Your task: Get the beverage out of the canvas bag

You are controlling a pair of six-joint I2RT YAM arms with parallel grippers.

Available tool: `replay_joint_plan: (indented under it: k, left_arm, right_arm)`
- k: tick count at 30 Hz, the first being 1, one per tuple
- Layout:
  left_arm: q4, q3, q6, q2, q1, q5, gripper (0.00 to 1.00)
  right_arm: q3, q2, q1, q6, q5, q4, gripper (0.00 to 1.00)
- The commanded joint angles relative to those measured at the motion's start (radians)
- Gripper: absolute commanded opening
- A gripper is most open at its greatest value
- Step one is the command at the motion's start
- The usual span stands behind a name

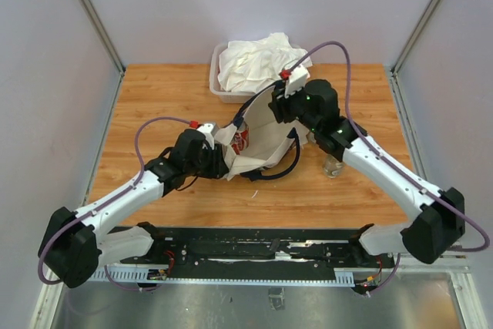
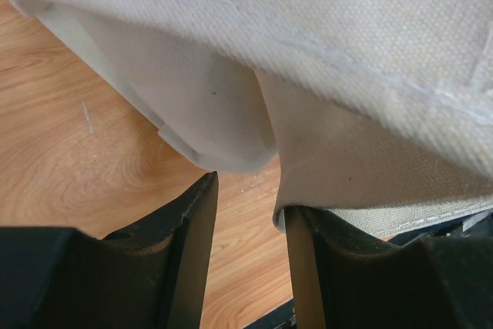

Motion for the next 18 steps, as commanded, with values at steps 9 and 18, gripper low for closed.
replay_joint_plan:
  k: [9,18]
  left_arm:
    - [-0.087,0.043,-0.038,-0.103,-0.003,-0.115,0.44]
    - [-0.091,0.014,-0.051,-0.106,-0.003,-0.105,0.44]
  right_arm:
    - [0.057,0.282,0.078,0.1,-0.176,0.002,0.62]
    - [0.053,0.411,0.078,0.19,-0.161,0.113,0.74]
